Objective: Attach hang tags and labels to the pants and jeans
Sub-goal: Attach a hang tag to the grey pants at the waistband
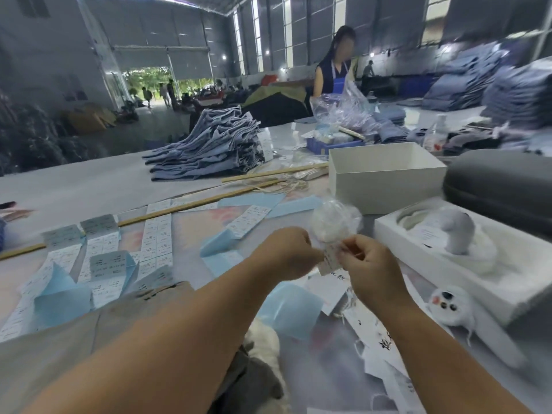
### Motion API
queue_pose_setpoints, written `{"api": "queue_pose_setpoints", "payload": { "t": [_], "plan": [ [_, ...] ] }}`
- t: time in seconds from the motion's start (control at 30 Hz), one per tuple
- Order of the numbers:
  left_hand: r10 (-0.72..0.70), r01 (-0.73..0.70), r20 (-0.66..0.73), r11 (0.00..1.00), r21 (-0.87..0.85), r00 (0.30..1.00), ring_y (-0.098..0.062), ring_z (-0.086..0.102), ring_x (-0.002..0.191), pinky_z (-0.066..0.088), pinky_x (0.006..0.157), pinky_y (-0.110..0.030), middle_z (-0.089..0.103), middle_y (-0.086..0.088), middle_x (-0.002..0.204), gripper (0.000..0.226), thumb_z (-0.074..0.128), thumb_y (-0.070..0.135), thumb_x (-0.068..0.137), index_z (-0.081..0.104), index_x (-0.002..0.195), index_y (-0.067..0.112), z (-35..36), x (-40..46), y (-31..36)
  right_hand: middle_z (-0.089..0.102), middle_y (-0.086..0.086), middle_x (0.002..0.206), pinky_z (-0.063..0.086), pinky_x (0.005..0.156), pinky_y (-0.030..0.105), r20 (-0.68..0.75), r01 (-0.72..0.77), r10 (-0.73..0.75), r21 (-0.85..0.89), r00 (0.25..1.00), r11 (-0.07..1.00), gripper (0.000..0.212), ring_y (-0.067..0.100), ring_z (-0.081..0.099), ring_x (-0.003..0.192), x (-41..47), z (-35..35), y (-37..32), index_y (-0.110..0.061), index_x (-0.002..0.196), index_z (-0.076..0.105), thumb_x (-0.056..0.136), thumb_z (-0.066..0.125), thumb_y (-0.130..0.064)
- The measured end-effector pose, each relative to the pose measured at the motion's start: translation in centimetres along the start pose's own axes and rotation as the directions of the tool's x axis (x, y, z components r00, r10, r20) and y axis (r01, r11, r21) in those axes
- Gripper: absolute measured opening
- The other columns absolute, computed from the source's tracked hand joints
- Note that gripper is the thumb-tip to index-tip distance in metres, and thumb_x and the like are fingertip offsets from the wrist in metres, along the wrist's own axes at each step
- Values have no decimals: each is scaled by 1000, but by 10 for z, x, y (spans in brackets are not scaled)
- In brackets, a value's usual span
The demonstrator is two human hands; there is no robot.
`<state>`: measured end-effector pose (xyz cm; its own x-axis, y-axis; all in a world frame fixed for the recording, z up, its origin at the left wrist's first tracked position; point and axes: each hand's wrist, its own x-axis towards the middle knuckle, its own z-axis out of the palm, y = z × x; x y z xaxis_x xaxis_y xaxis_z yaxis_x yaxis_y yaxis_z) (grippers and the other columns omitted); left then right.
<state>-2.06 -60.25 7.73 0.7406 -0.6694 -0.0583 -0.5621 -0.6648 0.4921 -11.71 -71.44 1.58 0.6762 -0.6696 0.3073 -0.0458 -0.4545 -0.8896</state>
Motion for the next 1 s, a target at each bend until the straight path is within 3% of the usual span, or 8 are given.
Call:
{"api": "queue_pose_setpoints", "payload": {
  "t": [0.1,0.23,0.3,0.4,0.53,0.67,0.83,1.0],
  "plan": [
    [59,-77,61,935,348,996,-19,54,81,45,67,-28,63,-2,101,9,55,24,88,60,94,19,25,3,-7,69,1,81,53,73,33,28,-81,82,-39,996,996,16,20,64,80,1,-5,18,-17,82,68,94,60,-11],
    [72,-149,165,845,514,984,-26,56,115,47,86,-37,57,-4,128,34,52,23,93,57,127,22,55,9,-20,70,-1,83,51,62,27,56,-175,183,-113,982,978,20,16,66,81,7,0,37,-18,79,65,96,56,-11],
    [68,-170,189,783,598,980,-28,55,117,45,83,-37,56,-5,128,35,53,25,95,55,131,23,62,16,-24,70,-3,80,53,62,30,68,-224,233,-120,970,967,21,14,67,78,9,6,43,-17,77,64,94,54,-7],
    [126,-209,168,683,700,978,-26,60,106,39,71,-33,62,-4,117,26,54,26,97,61,121,20,62,32,-21,71,0,82,53,62,31,83,-280,291,-123,953,952,25,18,67,79,13,15,49,-17,80,65,89,50,1],
    [110,-125,66,712,691,992,-22,50,80,33,65,-32,50,0,83,32,50,47,97,63,105,19,74,45,-17,69,0,83,43,59,26,87,-303,314,-117,945,946,28,19,62,77,15,21,56,-19,83,65,85,47,2],
    [59,-43,-7,803,594,998,-22,58,90,32,67,-31,60,-1,97,49,53,65,87,58,107,20,93,49,-29,68,-3,83,43,59,27,57,-322,333,-148,941,935,28,17,61,80,17,25,61,-19,84,65,83,45,1],
    [48,-28,-22,837,547,999,-23,62,101,32,71,-30,64,-1,110,29,64,35,86,53,109,22,98,53,-38,67,-1,86,41,52,20,61,-339,351,-147,935,929,31,12,59,77,17,30,67,-19,82,63,86,41,2],
    [101,-83,-5,841,534,995,-25,61,102,29,76,-32,63,-2,110,15,56,25,90,54,105,22,97,52,-37,66,-4,85,45,57,22,55,-341,351,-137,935,930,31,13,60,81,17,34,69,-19,83,64,84,43,3]
  ]
}}
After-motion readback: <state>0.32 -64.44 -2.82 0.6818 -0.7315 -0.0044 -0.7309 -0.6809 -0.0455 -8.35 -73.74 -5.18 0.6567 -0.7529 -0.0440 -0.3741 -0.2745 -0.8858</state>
